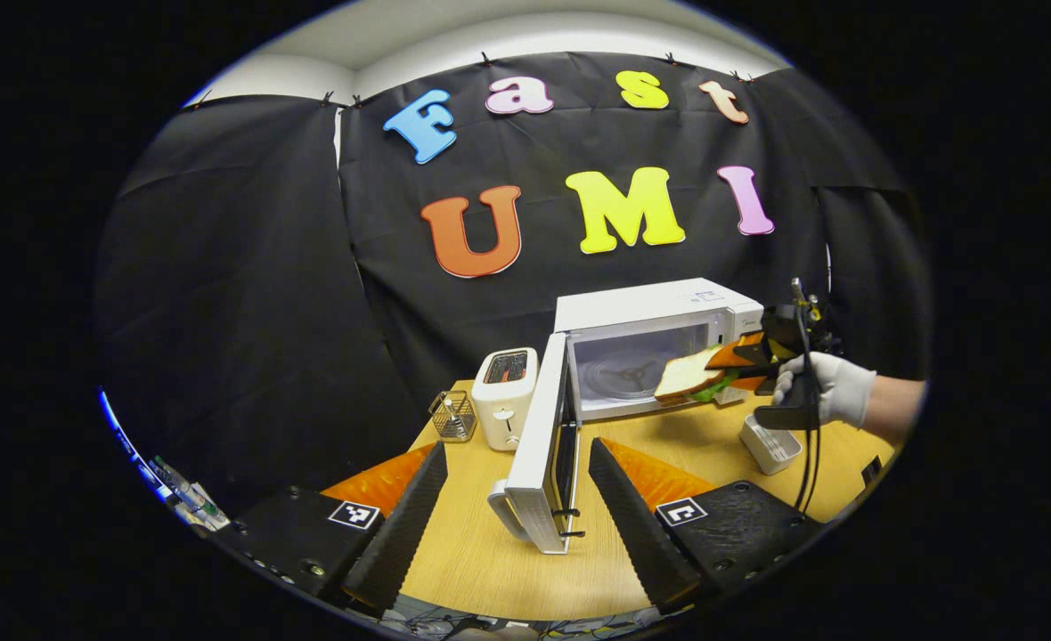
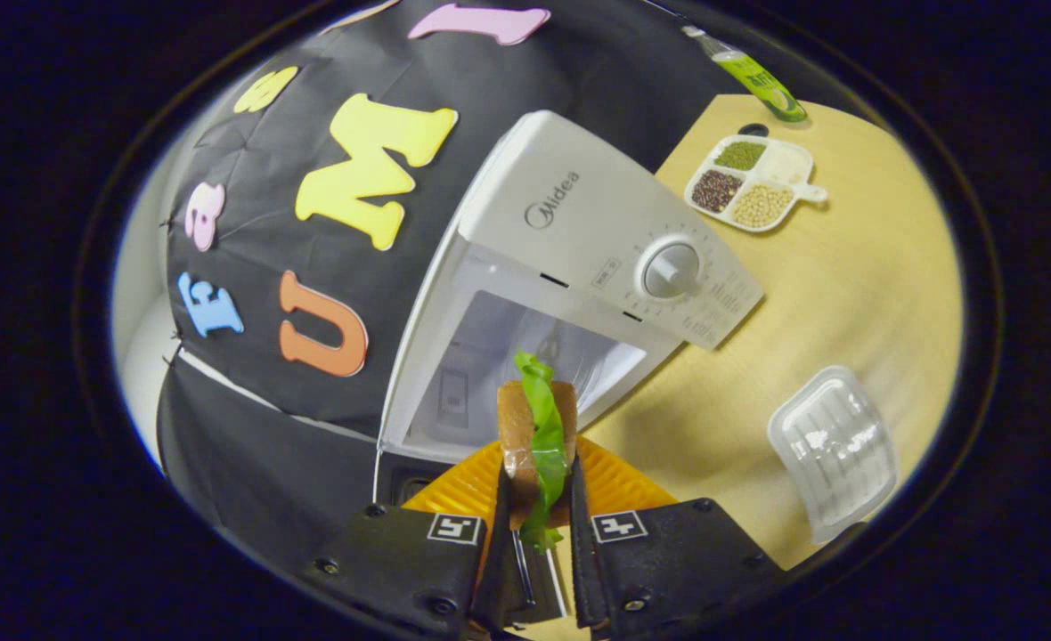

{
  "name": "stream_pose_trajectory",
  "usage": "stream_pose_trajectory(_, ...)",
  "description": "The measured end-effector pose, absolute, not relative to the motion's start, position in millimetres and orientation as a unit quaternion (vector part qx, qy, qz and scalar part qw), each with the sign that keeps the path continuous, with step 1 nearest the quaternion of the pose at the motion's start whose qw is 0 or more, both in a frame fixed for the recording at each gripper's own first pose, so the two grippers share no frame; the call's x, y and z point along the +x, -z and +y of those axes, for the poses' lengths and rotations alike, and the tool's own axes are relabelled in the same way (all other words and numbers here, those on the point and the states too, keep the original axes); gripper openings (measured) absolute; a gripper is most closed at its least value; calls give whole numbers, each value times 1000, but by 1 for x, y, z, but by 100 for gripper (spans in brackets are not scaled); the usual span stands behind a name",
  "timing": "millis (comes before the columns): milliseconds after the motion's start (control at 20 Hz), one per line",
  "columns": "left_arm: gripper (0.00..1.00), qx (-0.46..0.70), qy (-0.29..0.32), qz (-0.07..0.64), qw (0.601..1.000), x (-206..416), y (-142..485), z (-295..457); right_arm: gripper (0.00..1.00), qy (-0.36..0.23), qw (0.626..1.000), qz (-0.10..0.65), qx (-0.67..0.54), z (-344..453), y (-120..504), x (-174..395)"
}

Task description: Open the microwave oven with the left hand, put the food in, and close the microwave oven.

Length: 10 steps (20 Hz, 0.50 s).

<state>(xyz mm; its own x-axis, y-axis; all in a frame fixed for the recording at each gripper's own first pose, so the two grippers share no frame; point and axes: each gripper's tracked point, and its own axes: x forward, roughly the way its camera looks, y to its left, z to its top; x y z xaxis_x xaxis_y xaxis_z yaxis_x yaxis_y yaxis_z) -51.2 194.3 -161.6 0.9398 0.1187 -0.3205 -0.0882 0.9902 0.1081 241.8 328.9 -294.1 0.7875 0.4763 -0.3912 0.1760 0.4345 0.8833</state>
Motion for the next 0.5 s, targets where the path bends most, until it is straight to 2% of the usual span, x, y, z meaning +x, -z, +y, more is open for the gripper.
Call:
stream_pose_trajectory(250,97,17,-52,166,985,-36,155,196,32,-64,778,257,570,381,298,296)
stream_pose_trajectory(500,97,19,-66,175,982,-31,159,208,31,-38,806,219,548,413,306,335)
